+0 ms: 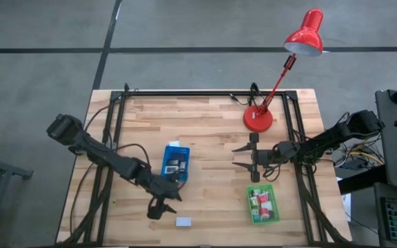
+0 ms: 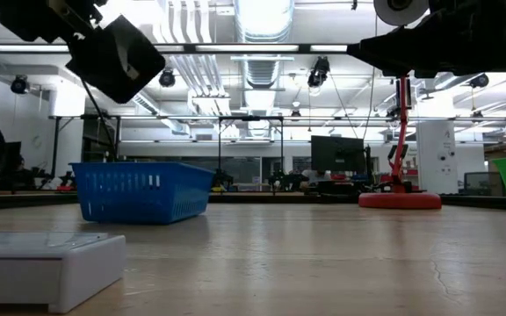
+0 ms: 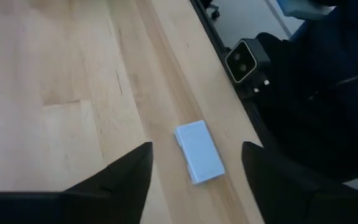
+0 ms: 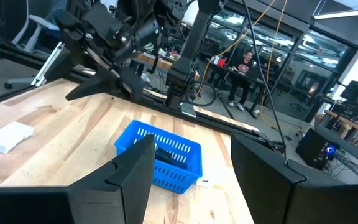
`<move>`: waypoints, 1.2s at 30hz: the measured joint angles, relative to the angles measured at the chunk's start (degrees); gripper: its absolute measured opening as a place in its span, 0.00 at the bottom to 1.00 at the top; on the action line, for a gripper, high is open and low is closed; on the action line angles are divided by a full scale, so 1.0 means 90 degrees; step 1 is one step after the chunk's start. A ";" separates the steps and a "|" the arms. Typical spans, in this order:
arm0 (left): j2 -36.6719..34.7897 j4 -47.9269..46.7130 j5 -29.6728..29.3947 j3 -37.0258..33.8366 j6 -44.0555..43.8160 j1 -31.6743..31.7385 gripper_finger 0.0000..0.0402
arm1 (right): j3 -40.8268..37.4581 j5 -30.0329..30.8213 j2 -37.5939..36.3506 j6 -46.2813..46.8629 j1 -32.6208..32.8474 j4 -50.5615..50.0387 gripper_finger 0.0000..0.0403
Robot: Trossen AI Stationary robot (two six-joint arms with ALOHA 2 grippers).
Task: Pick & Place Office items
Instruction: Put the white digital clock into the blue bin
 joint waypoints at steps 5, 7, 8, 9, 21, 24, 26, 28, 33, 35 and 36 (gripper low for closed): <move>0.0221 0.0005 -0.0026 0.0051 -0.0034 -0.0007 0.79 | 0.0000 0.0120 0.0000 -0.0010 0.0002 -0.0003 0.50; 0.0344 0.0017 -0.0049 0.0111 0.0011 -0.0007 0.86 | 0.0000 0.0175 0.0000 -0.0007 0.0000 -0.0032 0.50; 0.0407 0.0022 -0.0056 0.0145 0.0011 -0.0011 0.89 | 0.0002 0.0175 0.0000 -0.0007 0.0000 -0.0050 0.50; 0.0475 0.0020 -0.0061 0.0182 0.0010 -0.0012 0.92 | 0.0000 0.0175 0.0000 -0.0007 0.0000 -0.0053 0.50; 0.1536 -0.1717 -0.0422 0.1674 0.0348 -0.0385 0.99 | 0.0000 0.0199 0.0000 -0.0047 0.0000 -0.0055 0.50; 0.1854 -0.2478 -0.0729 0.2211 0.0397 -0.0486 0.98 | 0.0000 0.0206 0.0000 -0.0069 0.0000 -0.0053 0.50; 0.2051 -0.2827 -0.0876 0.2529 0.0397 -0.0525 0.98 | 0.0000 0.0209 0.0000 -0.0085 0.0002 -0.0053 0.50; 0.2217 -0.3059 -0.0957 0.2760 0.0394 -0.0549 0.98 | 0.0000 0.0216 0.0000 -0.0080 0.0005 -0.0052 0.50; 0.2590 -0.3148 -0.0953 0.3029 0.0287 -0.0567 0.98 | 0.0000 0.0216 0.0000 -0.0080 0.0005 -0.0053 0.50; 0.2724 -0.3145 -0.0951 0.3134 0.0206 -0.0592 0.98 | 0.0000 0.0216 0.0000 -0.0080 0.0005 -0.0054 0.50; 0.2777 -0.3143 -0.0925 0.3179 0.0140 -0.0614 0.98 | 0.0000 0.0216 0.0000 -0.0080 0.0005 -0.0058 0.50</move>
